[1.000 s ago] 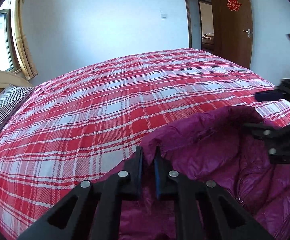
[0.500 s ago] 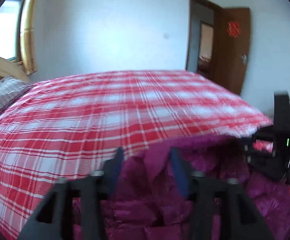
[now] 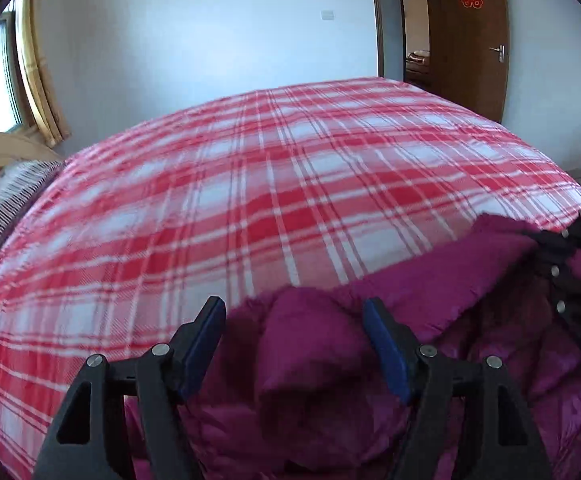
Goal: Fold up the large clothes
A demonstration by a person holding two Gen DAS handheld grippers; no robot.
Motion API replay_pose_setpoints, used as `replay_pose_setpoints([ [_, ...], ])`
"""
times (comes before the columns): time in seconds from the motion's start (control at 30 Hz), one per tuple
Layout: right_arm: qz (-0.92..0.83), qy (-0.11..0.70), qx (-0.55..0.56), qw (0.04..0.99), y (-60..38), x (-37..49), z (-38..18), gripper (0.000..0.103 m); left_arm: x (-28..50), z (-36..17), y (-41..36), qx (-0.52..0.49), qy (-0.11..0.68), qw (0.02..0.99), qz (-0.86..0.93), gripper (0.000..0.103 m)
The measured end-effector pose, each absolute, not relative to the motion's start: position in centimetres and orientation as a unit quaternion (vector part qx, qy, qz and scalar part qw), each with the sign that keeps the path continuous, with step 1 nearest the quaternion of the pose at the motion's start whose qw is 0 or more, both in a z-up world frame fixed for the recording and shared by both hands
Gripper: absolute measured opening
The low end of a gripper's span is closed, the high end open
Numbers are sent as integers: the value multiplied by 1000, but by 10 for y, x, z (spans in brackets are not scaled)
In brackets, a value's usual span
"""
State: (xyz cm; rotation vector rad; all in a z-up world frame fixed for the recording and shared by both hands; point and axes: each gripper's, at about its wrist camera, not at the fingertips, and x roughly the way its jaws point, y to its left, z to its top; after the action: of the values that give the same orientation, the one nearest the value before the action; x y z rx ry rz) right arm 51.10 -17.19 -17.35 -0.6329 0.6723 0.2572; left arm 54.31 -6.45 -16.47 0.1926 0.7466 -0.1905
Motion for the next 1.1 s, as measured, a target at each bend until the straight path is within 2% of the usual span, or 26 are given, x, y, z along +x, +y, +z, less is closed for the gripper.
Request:
replay_pose_setpoints([
  [0.03,128,333,-297,886,-174,512,-174,13,541,-172,-65,105,371,919,-83,72],
  [0.13,138,357,-263,886,-183,511,-169,49,545,-187,-60,113,386,913,-62,72],
  [0.37,149,369,-79,914,-213,508,-120,50,543,-185,-61,118,359,925,-35,72],
  [0.47,139,367,-39,919,-204,523,-114,50,542,-180,-61,116,340,933,-23,72],
  [0.67,116,429,-48,895,-183,552,-156,48,533,-162,-52,87,308,947,-24,72],
  [0.87,99,452,-70,884,-199,541,-183,48,547,-178,-43,76,364,928,-9,72],
  [1.1,104,435,-42,893,-210,537,-192,51,527,-128,-29,19,287,957,24,73],
])
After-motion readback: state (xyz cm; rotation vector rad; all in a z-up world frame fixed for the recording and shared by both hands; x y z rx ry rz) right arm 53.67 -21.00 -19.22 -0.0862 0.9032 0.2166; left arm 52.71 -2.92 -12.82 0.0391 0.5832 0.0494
